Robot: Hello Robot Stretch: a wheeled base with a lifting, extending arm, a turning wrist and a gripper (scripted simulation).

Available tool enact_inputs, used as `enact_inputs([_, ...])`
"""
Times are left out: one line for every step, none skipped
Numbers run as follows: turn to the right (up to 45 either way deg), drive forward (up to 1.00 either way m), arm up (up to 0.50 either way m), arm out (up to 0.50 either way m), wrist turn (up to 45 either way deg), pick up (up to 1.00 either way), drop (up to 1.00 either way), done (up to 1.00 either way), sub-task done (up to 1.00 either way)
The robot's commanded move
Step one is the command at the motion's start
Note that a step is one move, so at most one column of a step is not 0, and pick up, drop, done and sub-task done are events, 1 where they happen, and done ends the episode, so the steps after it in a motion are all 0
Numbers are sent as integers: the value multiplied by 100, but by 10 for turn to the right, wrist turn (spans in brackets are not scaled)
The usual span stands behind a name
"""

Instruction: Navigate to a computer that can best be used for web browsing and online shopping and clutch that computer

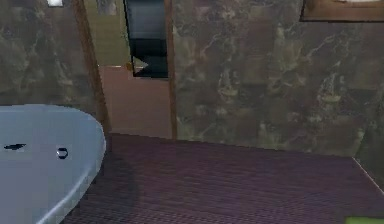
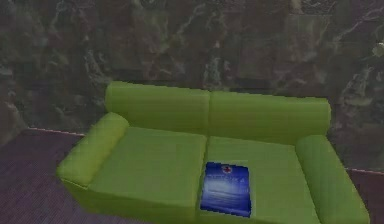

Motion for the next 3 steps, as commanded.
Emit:
enact_inputs([90,0,0,0,0,0,0,0,0])
enact_inputs([0,100,0,0,0,0,0,0,0])
enact_inputs([0,10,0,0,0,0,0,0,0])
